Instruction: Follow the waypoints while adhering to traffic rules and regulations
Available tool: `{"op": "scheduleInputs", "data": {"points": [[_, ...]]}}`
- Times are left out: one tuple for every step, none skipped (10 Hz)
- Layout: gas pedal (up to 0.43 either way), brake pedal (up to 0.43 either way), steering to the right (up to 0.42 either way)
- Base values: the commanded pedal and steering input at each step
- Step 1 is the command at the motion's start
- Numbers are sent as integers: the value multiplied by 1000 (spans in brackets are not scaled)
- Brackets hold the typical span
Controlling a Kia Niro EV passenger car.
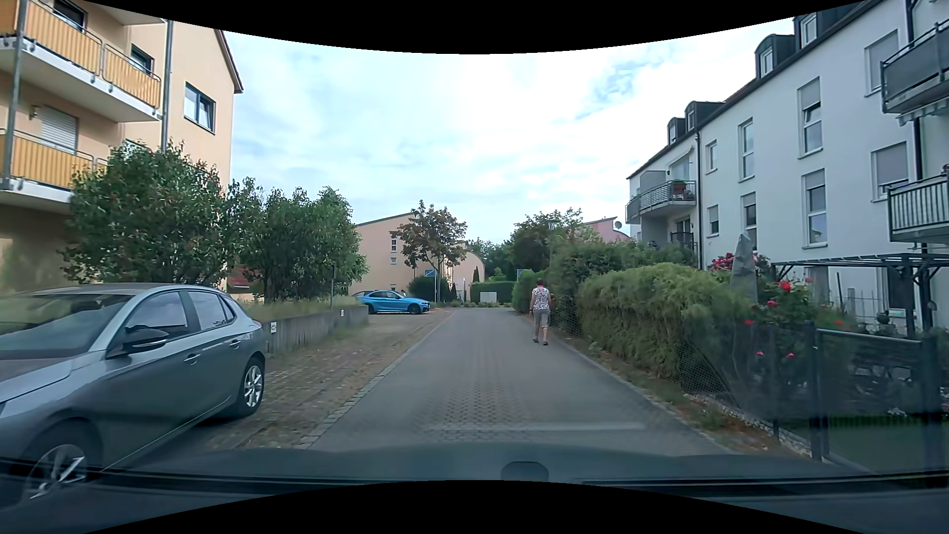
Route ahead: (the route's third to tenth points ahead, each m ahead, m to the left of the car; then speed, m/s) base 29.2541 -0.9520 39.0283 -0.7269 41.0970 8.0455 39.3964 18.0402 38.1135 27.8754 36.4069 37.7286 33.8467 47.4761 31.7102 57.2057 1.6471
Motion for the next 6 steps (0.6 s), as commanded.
{"op": "scheduleInputs", "data": {"points": [[0,49,-15],[0,43,-15],[0,43,-12],[0,43,-10],[0,49,-10],[0,49,-10]]}}
